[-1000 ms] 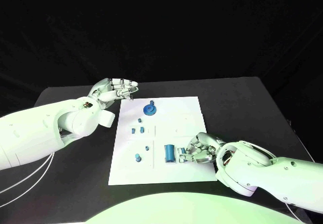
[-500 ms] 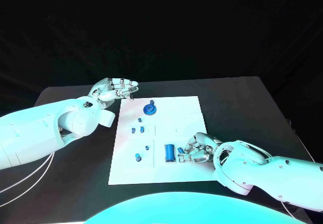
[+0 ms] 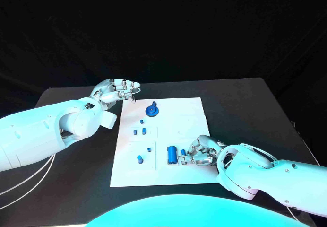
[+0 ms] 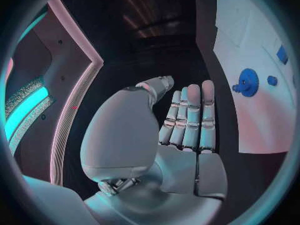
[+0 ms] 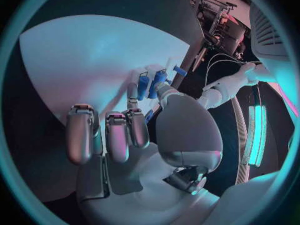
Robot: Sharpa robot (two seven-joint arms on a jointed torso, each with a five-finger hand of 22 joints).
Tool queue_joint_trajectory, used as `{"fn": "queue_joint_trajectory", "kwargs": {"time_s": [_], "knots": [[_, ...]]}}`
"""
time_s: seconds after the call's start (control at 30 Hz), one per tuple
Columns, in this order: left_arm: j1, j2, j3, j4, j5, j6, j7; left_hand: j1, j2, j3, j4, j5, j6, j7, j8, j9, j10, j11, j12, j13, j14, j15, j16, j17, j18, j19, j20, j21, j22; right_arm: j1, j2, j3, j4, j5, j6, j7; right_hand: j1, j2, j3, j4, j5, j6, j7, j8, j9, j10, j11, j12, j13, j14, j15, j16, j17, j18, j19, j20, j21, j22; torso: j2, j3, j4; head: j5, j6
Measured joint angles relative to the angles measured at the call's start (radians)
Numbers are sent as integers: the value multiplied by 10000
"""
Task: Assemble the parts on the task board
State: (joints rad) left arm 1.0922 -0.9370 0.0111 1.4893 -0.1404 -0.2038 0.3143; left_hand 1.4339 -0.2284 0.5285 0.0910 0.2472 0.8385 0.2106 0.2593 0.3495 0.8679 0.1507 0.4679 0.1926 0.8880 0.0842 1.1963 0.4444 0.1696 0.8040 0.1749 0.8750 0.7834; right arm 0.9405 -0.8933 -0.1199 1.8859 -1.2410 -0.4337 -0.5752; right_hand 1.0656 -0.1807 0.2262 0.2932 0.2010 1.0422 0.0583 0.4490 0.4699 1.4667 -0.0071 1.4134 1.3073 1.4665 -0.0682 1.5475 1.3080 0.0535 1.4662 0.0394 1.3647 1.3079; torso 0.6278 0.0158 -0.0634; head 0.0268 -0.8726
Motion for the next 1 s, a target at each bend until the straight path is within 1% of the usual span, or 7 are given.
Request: {"fn": "queue_joint_trajectory", "kwargs": {"time_s": [0.17,0.5,0.57,0.67,0.77,0.87,1.0], "knots": [[0,-1,0,-9,0,7,-14,0,0,0,0,0,0,0,0,-1,-13,13,0,0,0,0,0,0,0,0,0,0,0,-2,-134,0,133,-12,1,10,-155,43,-361,3,0,0,0,39,41,0,0,0,0,0,0,0,-1,-1,0,0,0,-1,-3,0,-5,1,-1],[0,-1,0,-31,0,16,-37,0,0,0,0,0,0,0,0,-1,-13,13,-1,-8,1,0,0,1,0,0,0,0,0,-4,-310,2,322,-68,9,15,-194,83,-431,-12,0,0,0,39,53,0,1,0,0,0,0,0,-2,0,0,0,0,-2,-4,-4,-3,1,-1],[0,-1,0,-32,0,17,-39,0,0,0,0,0,0,0,0,-1,-13,13,-2,-8,1,0,0,1,0,0,0,0,0,-4,-320,2,321,-81,27,18,132,183,-475,-63,0,-33,-23,39,76,0,0,0,0,0,0,0,-2,0,0,0,0,-2,-3,-4,-2,-1,-1],[0,-1,-1,-33,0,19,-42,0,0,0,0,0,0,0,0,-2,-13,13,-2,-8,1,0,0,1,0,0,0,0,0,-5,-325,3,290,-102,62,23,1161,272,-266,-275,0,-90,-22,39,77,-20,-19,0,0,0,0,0,-2,0,0,0,0,-2,-3,-6,-1,-9,-1],[0,-1,-1,-33,0,20,-44,0,0,0,0,0,-35,-35,0,-2,-13,13,-2,-8,1,0,0,1,-1,0,0,0,-5,-5,-318,3,210,-146,122,27,1753,241,-31,-423,0,-90,-21,39,68,-2,-68,-1,0,-5,-5,0,-2,-1,0,1,0,-3,-2,-10,-1,-10,-1],[0,1,-1,-33,0,21,-46,0,0,0,0,0,-37,-36,0,-2,-13,13,-2,-8,0,0,0,1,0,0,0,0,-9,-5,-259,2,105,-210,179,28,2043,118,119,-489,0,-90,-21,39,47,2,-72,-1,0,-36,-36,0,-3,0,0,0,0,-3,-2,-9,0,-9,-1],[0,3,-1,-33,0,22,-47,0,0,0,0,0,-37,-36,0,-3,-13,13,-2,-8,1,0,0,1,0,0,0,0,-9,-4,-97,4,-37,-297,250,28,2088,146,132,-478,0,-90,-21,38,47,2,-72,-1,0,-36,-36,0,-3,-1,0,0,0,-3,0,-8,4,1,-1]]}}
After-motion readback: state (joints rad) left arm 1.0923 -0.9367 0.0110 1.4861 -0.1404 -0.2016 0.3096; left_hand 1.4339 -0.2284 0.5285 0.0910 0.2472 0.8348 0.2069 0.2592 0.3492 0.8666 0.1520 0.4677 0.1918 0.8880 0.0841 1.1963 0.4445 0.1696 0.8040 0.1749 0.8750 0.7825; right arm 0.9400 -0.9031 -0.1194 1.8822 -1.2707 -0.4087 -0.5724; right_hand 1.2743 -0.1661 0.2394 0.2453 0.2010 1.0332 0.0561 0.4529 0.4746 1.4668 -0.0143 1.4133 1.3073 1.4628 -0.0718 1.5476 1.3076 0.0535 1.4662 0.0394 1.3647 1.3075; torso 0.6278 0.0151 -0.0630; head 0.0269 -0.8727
